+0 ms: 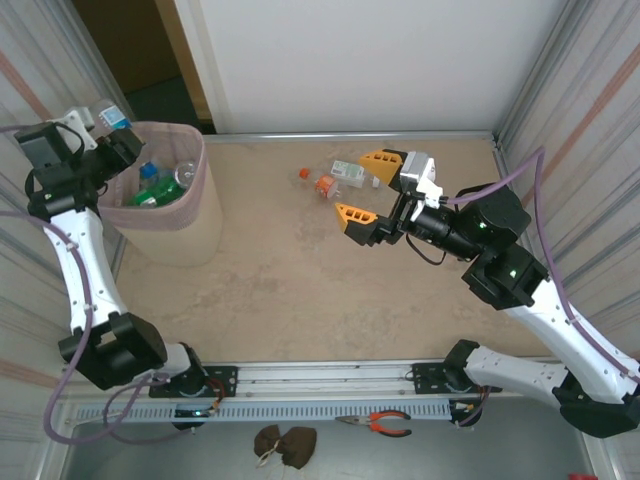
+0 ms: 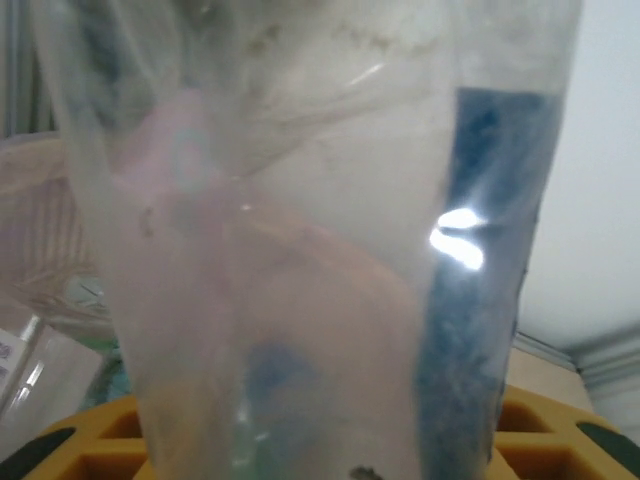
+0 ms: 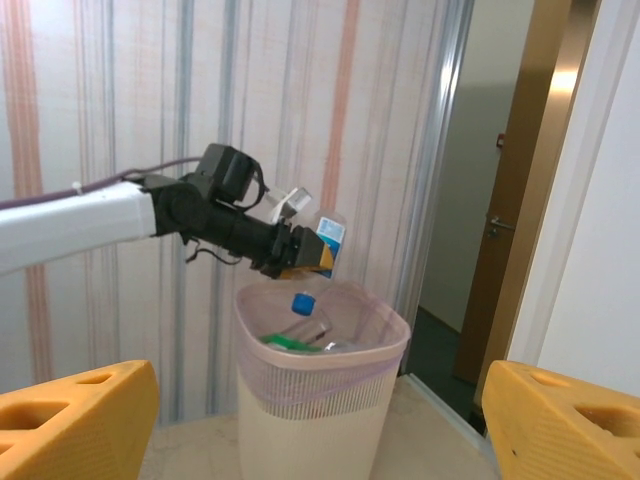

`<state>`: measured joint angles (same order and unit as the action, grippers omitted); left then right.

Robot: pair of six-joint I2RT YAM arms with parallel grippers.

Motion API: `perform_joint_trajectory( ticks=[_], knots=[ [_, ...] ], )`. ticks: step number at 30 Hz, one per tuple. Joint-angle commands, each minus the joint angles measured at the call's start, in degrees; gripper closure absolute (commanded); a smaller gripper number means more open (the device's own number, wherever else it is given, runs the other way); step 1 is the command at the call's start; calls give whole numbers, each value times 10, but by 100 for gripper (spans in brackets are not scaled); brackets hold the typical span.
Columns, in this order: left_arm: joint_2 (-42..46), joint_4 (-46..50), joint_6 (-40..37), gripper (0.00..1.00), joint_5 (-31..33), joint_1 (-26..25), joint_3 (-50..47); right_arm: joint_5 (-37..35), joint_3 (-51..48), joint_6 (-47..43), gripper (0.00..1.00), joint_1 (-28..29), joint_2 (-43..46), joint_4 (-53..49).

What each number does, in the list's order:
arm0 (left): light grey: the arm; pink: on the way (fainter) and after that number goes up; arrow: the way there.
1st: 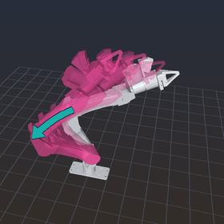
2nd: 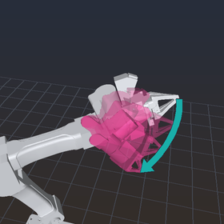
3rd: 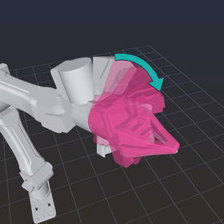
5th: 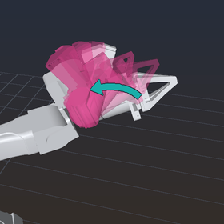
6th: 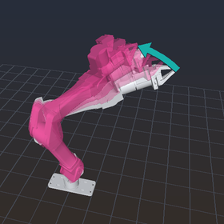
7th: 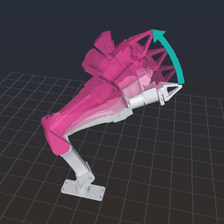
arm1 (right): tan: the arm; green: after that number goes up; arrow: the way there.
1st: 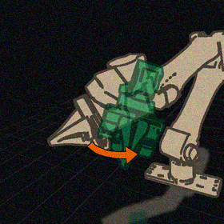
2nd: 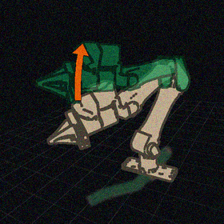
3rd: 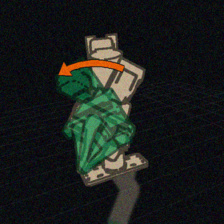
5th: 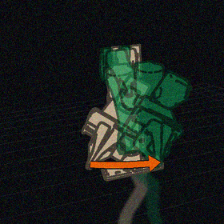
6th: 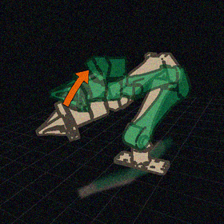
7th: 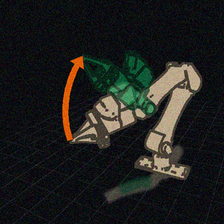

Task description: Put the plastic bottles in the bin

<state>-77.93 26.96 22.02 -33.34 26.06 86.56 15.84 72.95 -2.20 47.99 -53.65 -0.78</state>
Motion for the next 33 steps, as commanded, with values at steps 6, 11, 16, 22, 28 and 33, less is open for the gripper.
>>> perform_joint_trajectory(
  ticks=[6,11,16,22,28,33],
  knots=[
    [-60,-135,209,67,166,-36,-9,-20,-12,-7,17,2,1,8],
    [-93,-129,239,65,289,-87,2,-24,-13,-12,17,1,1,7],
    [-124,-148,257,65,307,-111,-7,-31,-18,-18,17,0,9,1],
    [-137,-153,275,37,297,-129,-23,-37,-27,-18,17,-7,20,0],
    [-97,-142,275,26,291,-131,-42,-30,-25,-16,17,-11,21,-1],
    [-47,-107,250,22,309,-128,-44,-24,-25,-14,17,-13,21,1]
  ],
)
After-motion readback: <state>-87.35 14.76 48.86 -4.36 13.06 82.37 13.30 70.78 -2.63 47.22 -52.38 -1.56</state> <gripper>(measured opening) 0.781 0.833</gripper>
